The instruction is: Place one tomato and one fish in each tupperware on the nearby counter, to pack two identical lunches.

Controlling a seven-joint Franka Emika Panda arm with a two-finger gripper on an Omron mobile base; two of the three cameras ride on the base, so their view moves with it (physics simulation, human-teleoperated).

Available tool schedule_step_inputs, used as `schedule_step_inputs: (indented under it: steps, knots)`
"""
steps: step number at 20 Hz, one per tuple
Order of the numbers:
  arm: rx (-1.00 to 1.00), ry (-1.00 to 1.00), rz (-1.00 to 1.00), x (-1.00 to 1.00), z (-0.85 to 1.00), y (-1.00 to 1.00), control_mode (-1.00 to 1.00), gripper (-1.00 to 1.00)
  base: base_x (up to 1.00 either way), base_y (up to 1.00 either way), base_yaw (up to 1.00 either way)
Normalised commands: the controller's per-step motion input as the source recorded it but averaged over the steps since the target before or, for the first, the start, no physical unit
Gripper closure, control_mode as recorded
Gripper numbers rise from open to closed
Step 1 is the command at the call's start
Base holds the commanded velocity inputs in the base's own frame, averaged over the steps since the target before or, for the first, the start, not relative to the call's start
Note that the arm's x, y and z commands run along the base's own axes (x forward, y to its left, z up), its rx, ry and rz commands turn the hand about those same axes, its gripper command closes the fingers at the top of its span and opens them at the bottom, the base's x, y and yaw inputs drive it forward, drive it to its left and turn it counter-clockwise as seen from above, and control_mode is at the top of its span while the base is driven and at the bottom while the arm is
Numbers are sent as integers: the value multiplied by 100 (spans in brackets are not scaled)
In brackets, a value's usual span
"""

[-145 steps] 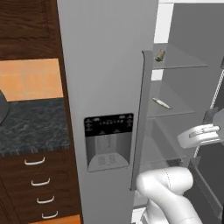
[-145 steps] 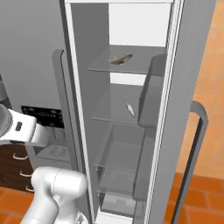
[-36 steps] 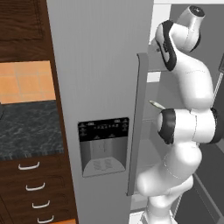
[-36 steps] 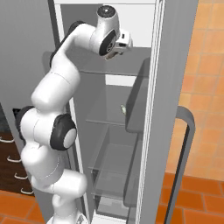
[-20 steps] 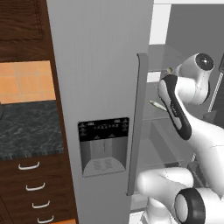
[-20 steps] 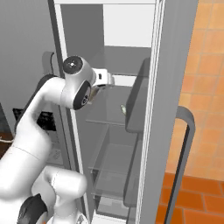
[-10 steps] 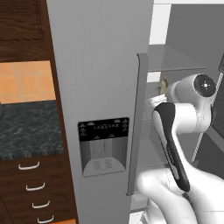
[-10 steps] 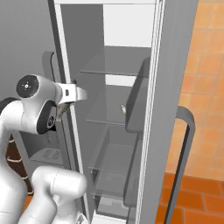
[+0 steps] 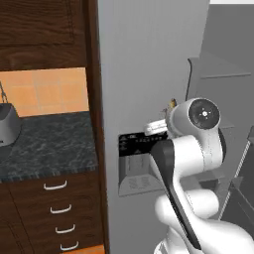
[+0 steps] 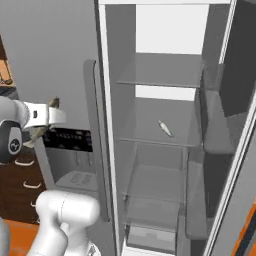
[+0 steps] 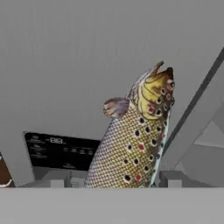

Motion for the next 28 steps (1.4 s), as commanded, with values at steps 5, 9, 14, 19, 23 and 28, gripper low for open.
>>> schedule_step_inputs:
  steps: [5, 9, 14, 19, 23, 28]
  knots:
    - [0, 0, 0, 0, 0, 0, 100, 100, 0, 100, -1]
    - [0, 0, 0, 0, 0, 0, 100, 100, 0, 100, 0]
    - [0, 0, 0, 0, 0, 0, 100, 100, 0, 100, 0]
    - [0, 0, 0, 0, 0, 0, 100, 100, 18, 100, 0]
    - [0, 0, 0, 0, 0, 0, 100, 100, 57, 100, 0]
    - [0, 0, 0, 0, 0, 0, 100, 100, 54, 100, 0]
